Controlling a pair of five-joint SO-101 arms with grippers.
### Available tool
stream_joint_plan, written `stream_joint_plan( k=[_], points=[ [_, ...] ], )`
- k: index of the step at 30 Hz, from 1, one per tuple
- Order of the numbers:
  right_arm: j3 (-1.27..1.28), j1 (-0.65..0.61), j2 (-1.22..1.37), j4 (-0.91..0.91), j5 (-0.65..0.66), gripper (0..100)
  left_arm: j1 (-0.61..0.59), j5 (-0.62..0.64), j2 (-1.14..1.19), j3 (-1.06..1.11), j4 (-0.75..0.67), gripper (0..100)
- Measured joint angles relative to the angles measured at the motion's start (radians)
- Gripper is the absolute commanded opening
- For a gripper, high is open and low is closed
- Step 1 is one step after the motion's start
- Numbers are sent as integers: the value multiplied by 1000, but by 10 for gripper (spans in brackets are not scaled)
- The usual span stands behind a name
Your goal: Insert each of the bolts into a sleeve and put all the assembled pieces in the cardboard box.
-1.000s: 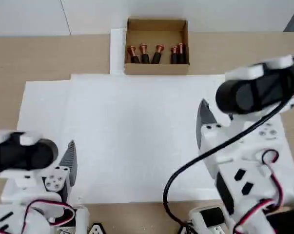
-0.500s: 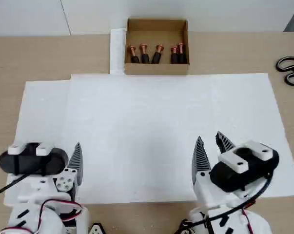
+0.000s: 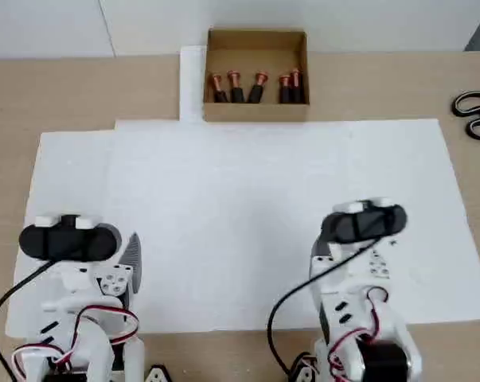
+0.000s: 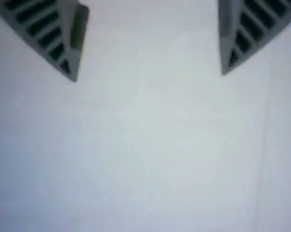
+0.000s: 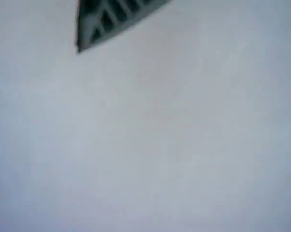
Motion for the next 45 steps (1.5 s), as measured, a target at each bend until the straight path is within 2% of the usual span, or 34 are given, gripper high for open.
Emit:
stream_joint_plan(
  k=[7,17,25,45],
  points=[
    [169,0,-2,0,0,148,0,0,0,87,-17,181],
    [258,0,0,-57,0,148,0,0,11,506,-258,182],
    [330,0,0,-127,0,148,0,0,11,525,-281,182],
    [333,0,0,-130,0,148,0,0,11,525,-281,182]
  ],
)
